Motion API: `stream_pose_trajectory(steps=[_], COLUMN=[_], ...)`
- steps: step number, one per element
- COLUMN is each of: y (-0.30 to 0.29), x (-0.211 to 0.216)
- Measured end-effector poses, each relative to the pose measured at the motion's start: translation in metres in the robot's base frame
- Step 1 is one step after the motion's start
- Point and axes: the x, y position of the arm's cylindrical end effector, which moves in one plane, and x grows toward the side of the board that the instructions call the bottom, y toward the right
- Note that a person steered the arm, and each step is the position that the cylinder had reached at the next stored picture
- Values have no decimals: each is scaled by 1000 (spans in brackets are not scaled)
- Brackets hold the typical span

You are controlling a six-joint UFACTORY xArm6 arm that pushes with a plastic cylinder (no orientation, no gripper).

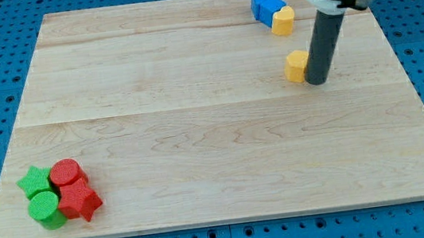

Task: Push the yellow hexagon towards the blue cube

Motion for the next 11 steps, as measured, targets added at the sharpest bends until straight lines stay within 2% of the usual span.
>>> stream_pose_trajectory(steps=[2, 3, 4, 6, 11], y=[-28, -56, -111, -110, -86], x=[-58, -51, -59, -119, -143])
